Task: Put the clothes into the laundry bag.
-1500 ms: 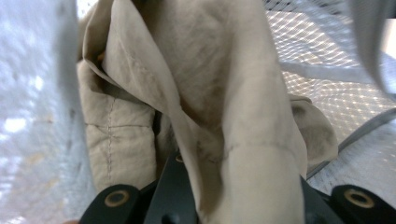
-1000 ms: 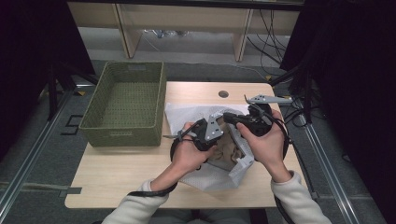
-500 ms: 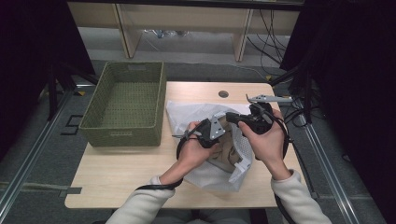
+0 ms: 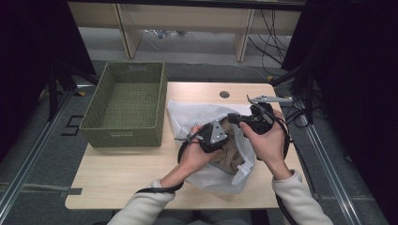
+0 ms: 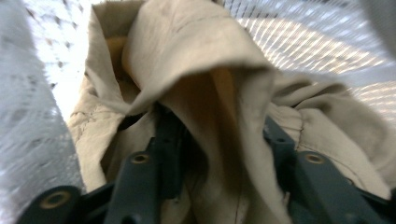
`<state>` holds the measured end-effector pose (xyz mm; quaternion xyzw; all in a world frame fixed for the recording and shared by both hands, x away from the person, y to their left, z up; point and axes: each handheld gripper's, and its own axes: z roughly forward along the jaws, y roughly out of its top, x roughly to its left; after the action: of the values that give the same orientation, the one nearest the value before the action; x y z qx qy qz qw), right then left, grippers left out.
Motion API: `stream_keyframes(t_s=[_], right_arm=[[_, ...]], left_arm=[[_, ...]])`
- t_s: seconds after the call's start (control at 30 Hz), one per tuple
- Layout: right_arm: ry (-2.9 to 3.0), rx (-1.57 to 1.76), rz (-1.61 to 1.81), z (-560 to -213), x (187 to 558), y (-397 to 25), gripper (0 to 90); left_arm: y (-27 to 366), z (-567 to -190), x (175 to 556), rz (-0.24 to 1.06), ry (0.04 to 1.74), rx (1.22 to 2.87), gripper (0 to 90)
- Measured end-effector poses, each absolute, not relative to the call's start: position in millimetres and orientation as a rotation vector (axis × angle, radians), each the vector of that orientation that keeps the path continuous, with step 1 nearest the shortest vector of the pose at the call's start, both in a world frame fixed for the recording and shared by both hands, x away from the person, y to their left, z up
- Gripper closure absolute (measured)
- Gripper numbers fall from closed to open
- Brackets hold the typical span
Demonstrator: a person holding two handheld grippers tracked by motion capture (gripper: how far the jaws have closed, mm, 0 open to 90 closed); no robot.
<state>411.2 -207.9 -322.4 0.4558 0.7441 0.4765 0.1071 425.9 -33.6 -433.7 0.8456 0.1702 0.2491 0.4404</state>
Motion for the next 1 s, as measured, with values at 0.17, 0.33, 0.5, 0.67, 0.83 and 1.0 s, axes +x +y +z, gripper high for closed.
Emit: stream_keyframes(t_s=[0.17, 0.33, 0.5, 0.67, 0.83, 1.0], right_arm=[[2.176, 1.350, 1.405, -321.2, 410.4, -208.1, 89.9], [2.178, 1.348, 1.401, -321.4, 410.5, -207.6, 89.8], [2.182, 1.345, 1.401, -321.5, 410.1, -206.6, 89.9], [2.184, 1.345, 1.397, -321.8, 410.1, -206.2, 89.8], [2.195, 1.338, 1.395, -322.4, 410.6, -205.9, 89.8], [2.198, 1.342, 1.396, -323.2, 411.3, -205.8, 89.8]], left_arm=[[-22.4, -424.2, 412.3, 0.597, 0.397, 2.071, 42.2], [-13.4, -413.9, 390.6, 0.585, 0.385, 2.018, 35.3], [-6.9, -410.5, 373.5, 0.622, 0.359, 1.984, 30.2], [-2.5, -425.0, 371.0, 0.627, 0.406, 1.987, 28.2], [-12.1, -443.4, 380.3, 0.633, 0.403, 2.039, 26.6], [-26.2, -457.3, 389.3, 0.743, 0.373, 2.097, 32.9]])
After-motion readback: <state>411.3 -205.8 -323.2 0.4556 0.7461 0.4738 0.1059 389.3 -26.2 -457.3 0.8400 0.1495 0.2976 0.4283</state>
